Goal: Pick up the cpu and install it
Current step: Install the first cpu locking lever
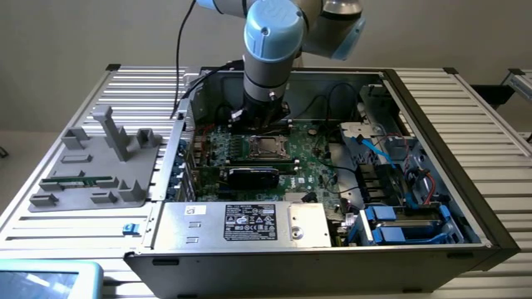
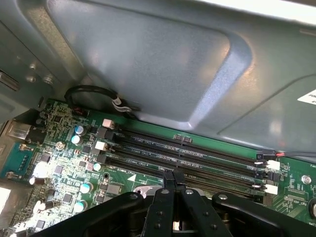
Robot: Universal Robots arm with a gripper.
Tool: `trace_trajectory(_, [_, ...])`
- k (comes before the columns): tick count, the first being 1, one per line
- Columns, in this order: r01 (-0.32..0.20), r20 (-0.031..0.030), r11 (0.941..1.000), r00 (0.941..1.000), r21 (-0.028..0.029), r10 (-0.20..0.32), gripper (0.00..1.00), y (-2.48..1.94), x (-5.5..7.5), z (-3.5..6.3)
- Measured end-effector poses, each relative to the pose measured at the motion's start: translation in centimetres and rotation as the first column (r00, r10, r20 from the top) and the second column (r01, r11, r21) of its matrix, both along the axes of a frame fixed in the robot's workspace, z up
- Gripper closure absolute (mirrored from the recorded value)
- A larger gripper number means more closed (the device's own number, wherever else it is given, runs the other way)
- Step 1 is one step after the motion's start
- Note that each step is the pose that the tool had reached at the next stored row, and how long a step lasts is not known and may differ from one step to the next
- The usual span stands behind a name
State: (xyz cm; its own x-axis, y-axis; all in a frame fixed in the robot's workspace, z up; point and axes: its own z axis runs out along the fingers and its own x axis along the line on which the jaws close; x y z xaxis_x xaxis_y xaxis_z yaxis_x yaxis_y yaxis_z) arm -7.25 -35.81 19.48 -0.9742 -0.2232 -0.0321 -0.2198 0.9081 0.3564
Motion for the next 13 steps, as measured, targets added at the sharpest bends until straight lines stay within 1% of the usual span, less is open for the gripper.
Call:
trace_trajectory(11, [-0.004, 0.0001, 1.0000, 1.0000, 0.0001, 0.004, 0.91, -0.02, 0.34, -0.02])
trace_trajectory(13, [-0.005, -0.0009, 1.0000, 1.0000, -0.0001, 0.005, 0.91, -0.02, 0.50, -0.01])
